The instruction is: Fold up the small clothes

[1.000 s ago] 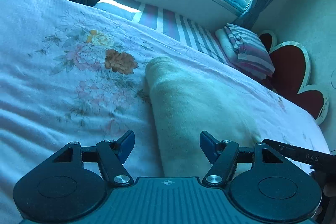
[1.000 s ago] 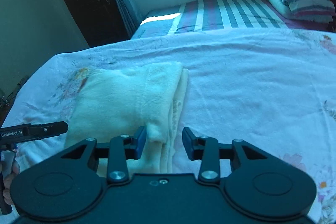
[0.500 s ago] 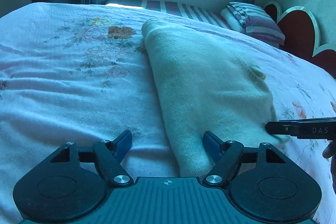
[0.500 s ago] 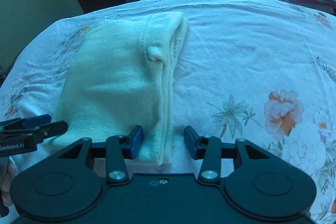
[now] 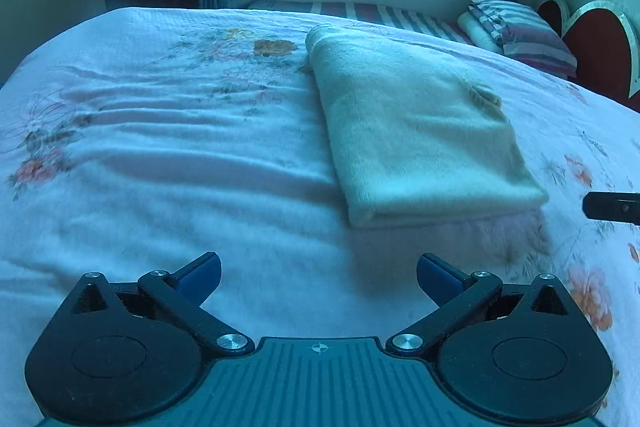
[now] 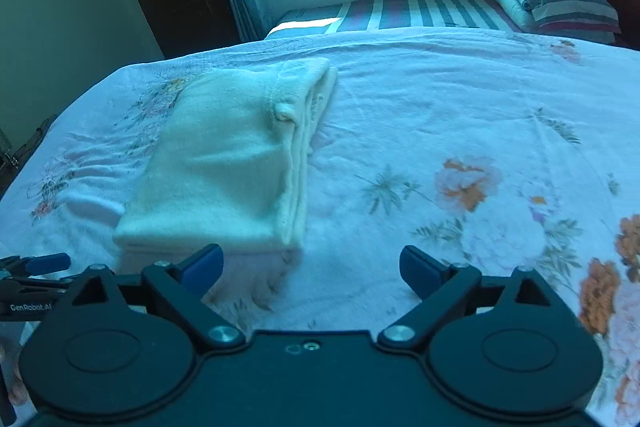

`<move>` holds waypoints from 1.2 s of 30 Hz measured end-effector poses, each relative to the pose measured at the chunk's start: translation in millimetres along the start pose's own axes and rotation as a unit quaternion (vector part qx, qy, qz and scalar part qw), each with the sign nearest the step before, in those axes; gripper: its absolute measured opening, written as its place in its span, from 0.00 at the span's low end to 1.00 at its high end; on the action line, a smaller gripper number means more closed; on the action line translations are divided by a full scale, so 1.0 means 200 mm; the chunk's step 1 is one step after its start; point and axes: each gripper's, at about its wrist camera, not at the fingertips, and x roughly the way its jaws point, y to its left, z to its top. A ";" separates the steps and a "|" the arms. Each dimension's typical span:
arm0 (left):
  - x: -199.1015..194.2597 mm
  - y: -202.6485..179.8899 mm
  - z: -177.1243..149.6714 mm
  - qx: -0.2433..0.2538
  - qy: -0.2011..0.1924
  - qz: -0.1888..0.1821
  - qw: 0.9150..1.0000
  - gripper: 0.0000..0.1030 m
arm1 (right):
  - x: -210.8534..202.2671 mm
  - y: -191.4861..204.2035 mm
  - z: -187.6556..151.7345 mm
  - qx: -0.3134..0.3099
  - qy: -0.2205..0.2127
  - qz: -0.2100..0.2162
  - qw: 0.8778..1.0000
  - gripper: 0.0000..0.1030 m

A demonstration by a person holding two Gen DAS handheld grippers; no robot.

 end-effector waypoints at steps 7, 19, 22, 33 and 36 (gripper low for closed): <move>-0.42 -0.09 -0.26 -0.016 -0.027 0.006 0.999 1.00 | -0.40 -0.02 -0.27 -0.043 -0.001 -0.004 0.999 1.00; -1.19 -0.25 -0.36 -0.004 -0.118 -0.030 0.993 1.00 | -1.12 0.22 -0.51 -0.058 -0.091 -0.041 0.993 1.00; -1.33 -0.25 -0.40 0.004 -0.134 -0.033 0.990 1.00 | -1.25 0.23 -0.54 -0.050 -0.111 -0.056 0.991 1.00; -1.55 -0.33 -0.46 0.017 -0.162 -0.051 0.985 1.00 | -1.47 0.26 -0.63 -0.047 -0.143 -0.085 0.985 1.00; -1.57 -0.36 -0.46 0.023 -0.166 -0.053 0.984 1.00 | -1.49 0.27 -0.62 -0.046 -0.150 -0.089 0.984 1.00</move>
